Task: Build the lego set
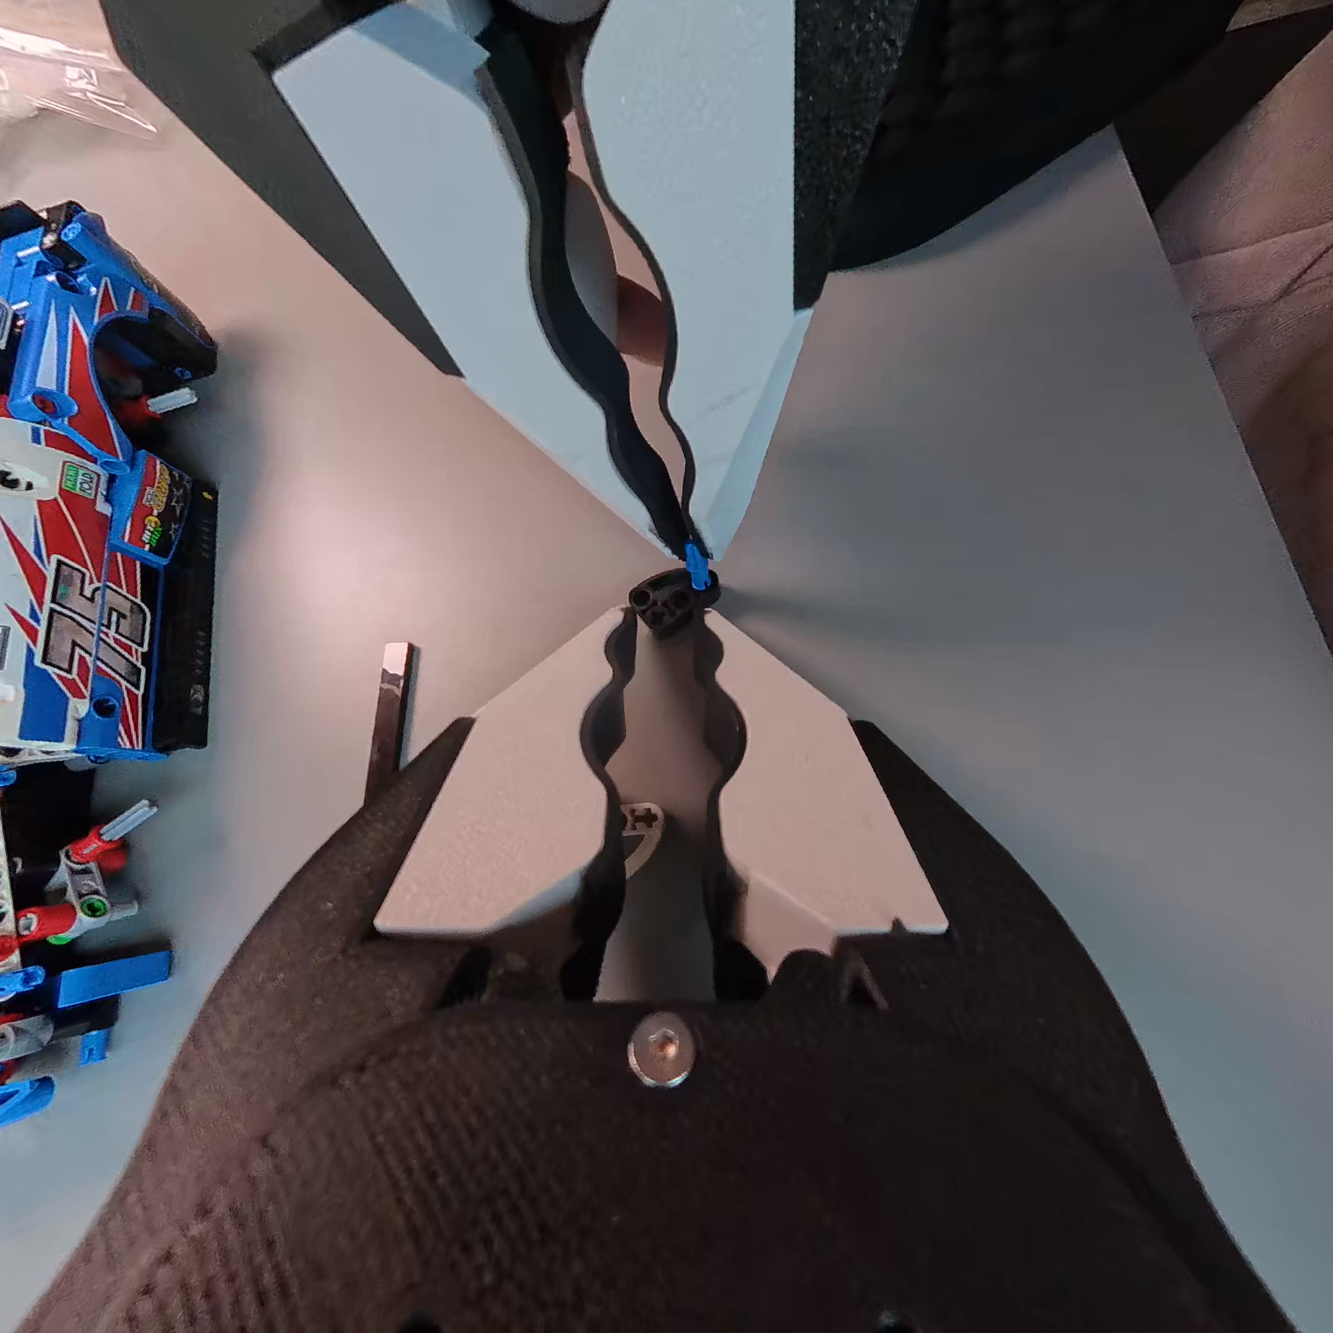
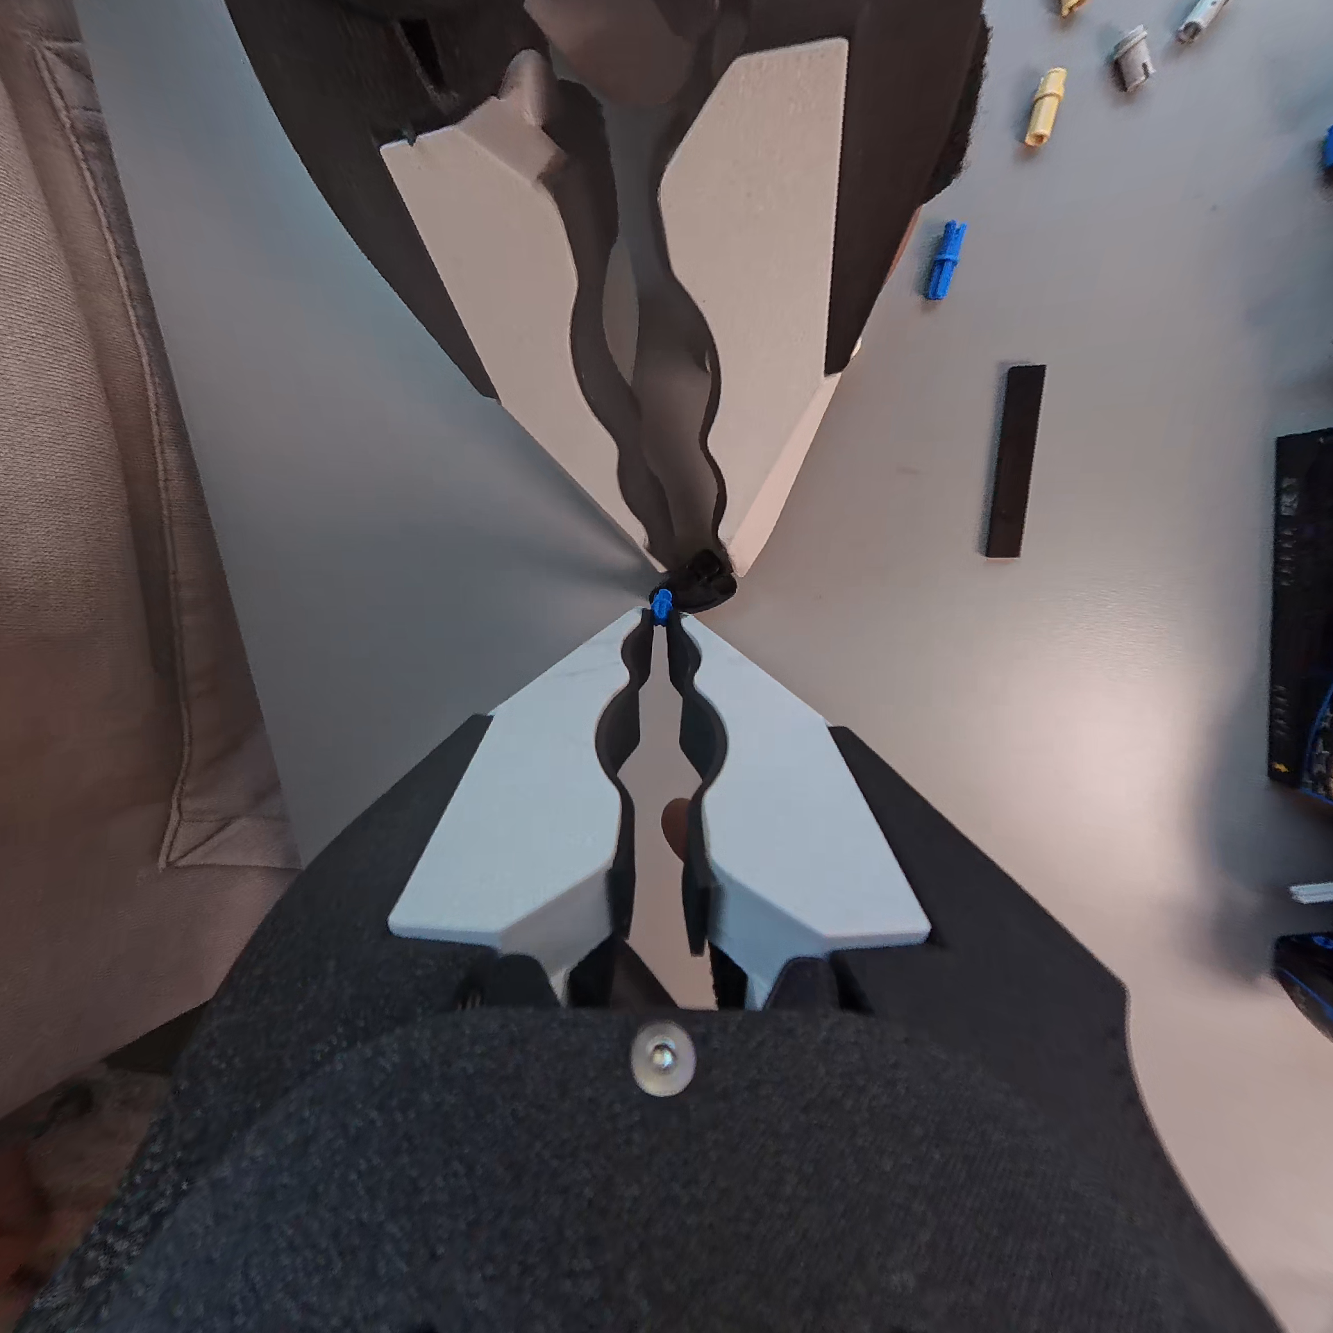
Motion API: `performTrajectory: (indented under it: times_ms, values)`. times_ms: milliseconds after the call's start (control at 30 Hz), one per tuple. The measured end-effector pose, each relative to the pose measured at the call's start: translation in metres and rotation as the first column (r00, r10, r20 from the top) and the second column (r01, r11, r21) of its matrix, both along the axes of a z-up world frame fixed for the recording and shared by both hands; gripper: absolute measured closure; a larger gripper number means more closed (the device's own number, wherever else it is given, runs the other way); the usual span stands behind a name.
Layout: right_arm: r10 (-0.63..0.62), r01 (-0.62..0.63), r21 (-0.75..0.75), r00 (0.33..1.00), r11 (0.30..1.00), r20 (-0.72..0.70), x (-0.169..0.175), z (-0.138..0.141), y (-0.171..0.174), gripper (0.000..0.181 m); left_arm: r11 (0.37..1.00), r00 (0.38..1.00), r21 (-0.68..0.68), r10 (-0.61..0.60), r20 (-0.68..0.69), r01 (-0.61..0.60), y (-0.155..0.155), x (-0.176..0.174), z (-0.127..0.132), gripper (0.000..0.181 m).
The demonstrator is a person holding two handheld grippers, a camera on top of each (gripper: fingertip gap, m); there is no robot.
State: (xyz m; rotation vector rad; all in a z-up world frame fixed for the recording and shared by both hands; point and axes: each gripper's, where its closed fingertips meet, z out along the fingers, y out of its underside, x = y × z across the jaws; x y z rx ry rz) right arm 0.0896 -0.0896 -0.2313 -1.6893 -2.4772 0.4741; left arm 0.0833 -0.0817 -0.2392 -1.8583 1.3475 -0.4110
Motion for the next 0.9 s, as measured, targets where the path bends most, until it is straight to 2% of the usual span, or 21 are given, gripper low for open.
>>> performTrajectory:
  times_ms: [900]
  values:
    - [-0.007, -0.003, 0.126, 0.997, 0.992, 0.074, -0.0016, -0.0015, -0.0011, 0.181, 0.993, 0.997, 0.104, 0.068, -0.041, -0.064, -0.0007, 0.0004, 0.0009, 0.172]
